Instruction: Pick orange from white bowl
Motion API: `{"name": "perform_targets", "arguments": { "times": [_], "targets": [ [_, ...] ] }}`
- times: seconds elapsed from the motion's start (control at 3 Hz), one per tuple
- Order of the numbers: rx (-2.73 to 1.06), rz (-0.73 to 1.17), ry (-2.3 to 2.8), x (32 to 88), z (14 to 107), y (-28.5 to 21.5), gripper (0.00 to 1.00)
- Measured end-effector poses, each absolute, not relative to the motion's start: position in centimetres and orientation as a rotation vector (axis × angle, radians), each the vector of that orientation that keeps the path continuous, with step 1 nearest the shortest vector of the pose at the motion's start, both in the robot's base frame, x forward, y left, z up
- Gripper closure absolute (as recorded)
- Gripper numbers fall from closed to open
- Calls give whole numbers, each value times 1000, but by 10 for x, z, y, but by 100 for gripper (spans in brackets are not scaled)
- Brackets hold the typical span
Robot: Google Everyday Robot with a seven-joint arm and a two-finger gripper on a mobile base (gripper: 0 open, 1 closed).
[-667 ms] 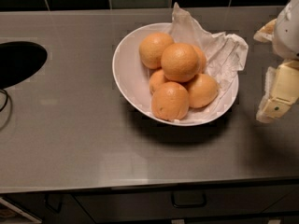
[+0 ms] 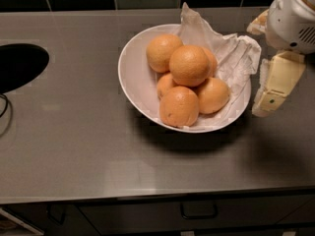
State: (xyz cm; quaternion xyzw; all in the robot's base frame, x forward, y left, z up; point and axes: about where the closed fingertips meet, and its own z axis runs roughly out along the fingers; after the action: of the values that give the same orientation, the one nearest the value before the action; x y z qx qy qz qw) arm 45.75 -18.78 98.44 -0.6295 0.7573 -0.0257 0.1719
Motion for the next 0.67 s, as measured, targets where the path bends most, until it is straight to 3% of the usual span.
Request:
{"name": "perform_targets", "arguments": {
  "times": [0.67],
  "targets": [
    [-1834,-59,2064,475,994,-159,0]
  ]
}}
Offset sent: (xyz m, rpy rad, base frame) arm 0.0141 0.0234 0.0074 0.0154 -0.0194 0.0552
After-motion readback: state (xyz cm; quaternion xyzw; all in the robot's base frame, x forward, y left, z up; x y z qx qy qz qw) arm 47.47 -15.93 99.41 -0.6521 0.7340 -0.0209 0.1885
